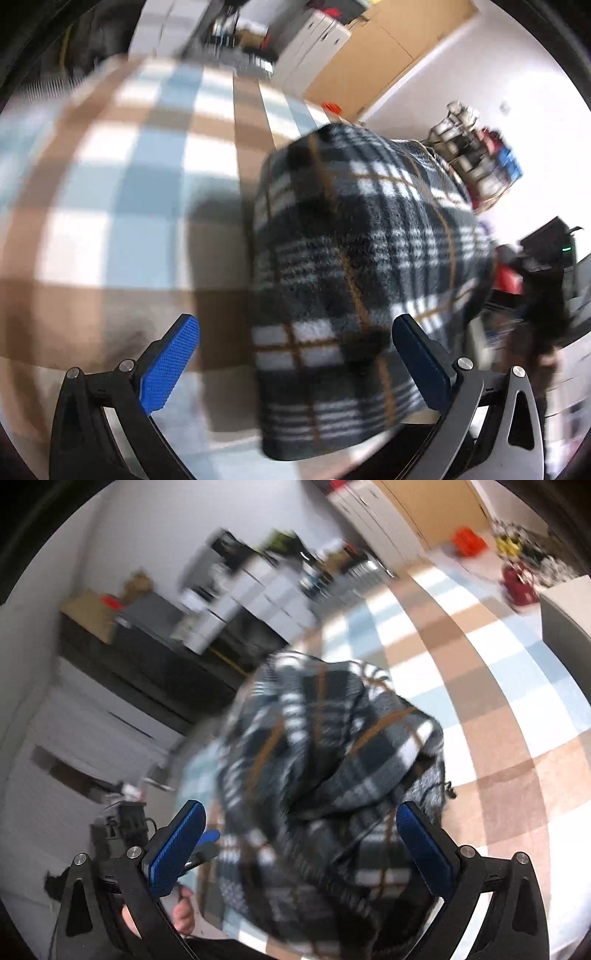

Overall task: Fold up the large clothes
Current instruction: 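Lift the plaid bundle off the bed with both grippers, then carry the held plaid bundle with both grippers toward the grey stool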

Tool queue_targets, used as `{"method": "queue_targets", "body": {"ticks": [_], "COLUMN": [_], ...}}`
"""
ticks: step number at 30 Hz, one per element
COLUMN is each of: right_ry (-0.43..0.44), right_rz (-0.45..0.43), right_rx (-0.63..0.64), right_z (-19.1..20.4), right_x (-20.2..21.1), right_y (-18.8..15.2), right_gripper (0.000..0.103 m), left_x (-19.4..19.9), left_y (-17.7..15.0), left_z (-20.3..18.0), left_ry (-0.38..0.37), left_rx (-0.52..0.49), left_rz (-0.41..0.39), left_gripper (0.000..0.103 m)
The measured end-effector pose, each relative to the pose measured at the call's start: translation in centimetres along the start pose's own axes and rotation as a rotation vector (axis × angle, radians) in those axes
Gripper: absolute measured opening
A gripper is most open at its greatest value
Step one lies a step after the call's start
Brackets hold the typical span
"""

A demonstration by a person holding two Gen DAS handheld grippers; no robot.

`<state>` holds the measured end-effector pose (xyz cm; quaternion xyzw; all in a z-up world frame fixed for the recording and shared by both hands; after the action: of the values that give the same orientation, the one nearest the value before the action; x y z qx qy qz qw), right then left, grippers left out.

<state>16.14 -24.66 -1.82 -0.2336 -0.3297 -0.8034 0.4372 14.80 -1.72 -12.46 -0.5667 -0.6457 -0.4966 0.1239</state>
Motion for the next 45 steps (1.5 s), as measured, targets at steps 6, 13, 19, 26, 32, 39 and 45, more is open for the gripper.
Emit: {"method": "queue_targets", "body": {"ticks": [6,13,19,26,32,39,45], "right_ry": [-0.14,-0.008,0.061,0.037,0.035,0.105,0.213], "right_rz": [0.172,0.242,0.249,0.329,0.401,0.409,0.417], "right_rx": [-0.005,0.011,0.066,0.058,-0.02,-0.053,-0.089], "right_z": [-0.8,-3.8,-5.2,-7.9,-10.0,-10.4,-10.3], "right_x": [-3.4,-4.1,-3.7,-3.6,-5.0,-6.8,-7.9], "right_y": [0.9,0.3,-0.4,-1.0,-0.6,-0.2,-0.4], "right_gripper": [0.103,0.103,0.103,0.103,0.103,0.103,0.103], "left_x": [-2.9,-5.4,-6.3,-6.5,-4.9,-5.3,-5.2], "left_y": [1.0,1.3,1.5,1.5,1.2,0.8,0.0], "left_z": [-0.2,0.6,1.1,-0.1,2.9,3.3,2.7], "left_ry": [-0.152,-0.287,-0.314,-0.345,-0.441,-0.465,-0.462], "left_rx": [0.017,0.102,0.136,0.126,0.198,0.201,0.199], "left_rz": [0.049,0.105,0.091,0.082,0.072,0.082,0.086], "left_gripper": [0.101,0.101,0.101,0.101,0.101,0.101,0.101]}}
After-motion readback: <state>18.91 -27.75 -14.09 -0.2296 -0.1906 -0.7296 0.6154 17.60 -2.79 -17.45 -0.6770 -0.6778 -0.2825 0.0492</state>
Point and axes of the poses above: each gripper's, at about its wrist camera, not at the fingertips, and x roughly against the way its jaws point, z to its left, y to its top, the point moved 2 cm from there along -x, roughly the way its jaws point, and after that the axes turned 12 degrees about -x, right-handed, at the moved point
